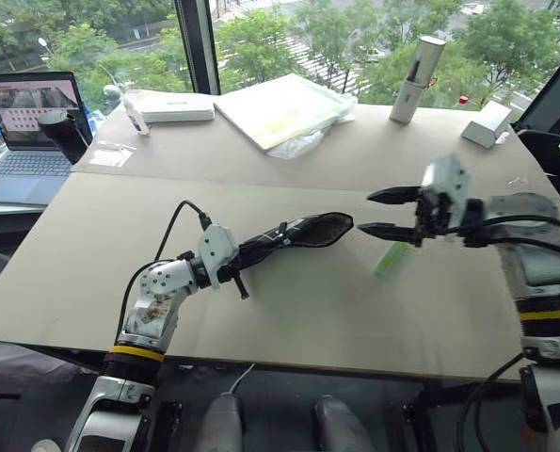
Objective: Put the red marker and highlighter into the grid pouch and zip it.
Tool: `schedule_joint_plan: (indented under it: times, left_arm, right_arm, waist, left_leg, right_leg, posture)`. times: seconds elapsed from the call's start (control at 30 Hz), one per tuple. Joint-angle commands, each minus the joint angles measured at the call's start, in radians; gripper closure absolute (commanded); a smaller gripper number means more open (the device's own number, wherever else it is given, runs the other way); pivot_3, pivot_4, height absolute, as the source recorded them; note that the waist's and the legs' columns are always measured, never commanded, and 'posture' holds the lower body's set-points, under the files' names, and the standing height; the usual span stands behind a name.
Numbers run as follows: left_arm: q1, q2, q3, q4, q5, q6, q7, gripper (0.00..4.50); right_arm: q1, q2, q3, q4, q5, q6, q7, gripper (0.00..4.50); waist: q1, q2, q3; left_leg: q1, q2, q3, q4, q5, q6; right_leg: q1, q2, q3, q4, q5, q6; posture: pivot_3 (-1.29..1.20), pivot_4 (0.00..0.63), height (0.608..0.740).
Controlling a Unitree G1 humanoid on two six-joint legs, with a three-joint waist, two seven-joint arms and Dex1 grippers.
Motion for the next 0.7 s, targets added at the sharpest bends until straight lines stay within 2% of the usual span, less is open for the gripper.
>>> schedule_joint_plan:
  times: [0.03, 0.2, 0.33, 0.47, 0.7]
  left_arm:
    - [0.003, 0.004, 0.013, -0.041, -0.01, -0.004, 0.008, 4.5]
    - [0.009, 0.003, 0.014, -0.038, -0.011, -0.007, 0.011, 4.5]
    - [0.007, -0.008, 0.004, -0.027, -0.004, -0.013, 0.014, 4.5]
    - [-0.004, -0.02, -0.005, -0.014, 0.003, -0.017, 0.018, 4.5]
    - [-0.011, -0.031, -0.008, -0.002, 0.011, -0.029, 0.023, 4.5]
  right_arm:
    - [0.086, 0.009, -0.056, -0.074, -0.007, 0.131, -0.16, 1.32]
    - [0.183, 0.158, -0.097, -0.216, -0.033, 0.436, -0.544, 1.32]
    - [0.262, 0.259, -0.061, -0.329, -0.073, 0.524, -0.709, 1.32]
    - [0.265, 0.302, -0.054, -0.322, -0.126, 0.531, -0.812, 1.32]
    - [0.234, 0.324, -0.006, -0.29, -0.171, 0.515, -0.852, 1.32]
  waist:
    - [-0.006, 0.0, 0.0]
    - [-0.015, 0.0, 0.0]
    - [-0.012, 0.0, 0.0]
    - [-0.01, 0.0, 0.0]
    - [-0.012, 0.0, 0.0]
  left_leg:
    - [0.0, 0.0, 0.0, 0.0, 0.0, 0.0]
    - [-0.001, 0.0, -0.001, 0.0, 0.0, 0.0]
    - [-0.001, 0.0, -0.001, 0.0, 0.0, 0.0]
    - [-0.002, -0.001, -0.001, 0.0, 0.0, -0.001]
    - [-0.002, -0.001, -0.002, 0.0, 0.0, -0.001]
  right_leg:
    - [0.0, 0.0, 0.0, 0.0, 0.0, 0.0]
    - [-0.002, 0.0, 0.001, 0.001, 0.0, 0.0]
    - [-0.003, 0.0, 0.0, 0.002, 0.0, 0.0]
    - [-0.003, 0.0, 0.0, 0.001, 0.0, 0.0]
    - [-0.003, 0.0, 0.0, 0.001, 0.0, 0.0]
  posture:
    - [0.0, 0.15, 0.74]
    - [0.0, 0.15, 0.74]
    - [0.0, 0.15, 0.74]
    - [0.0, 0.15, 0.74]
    - [0.0, 0.15, 0.74]
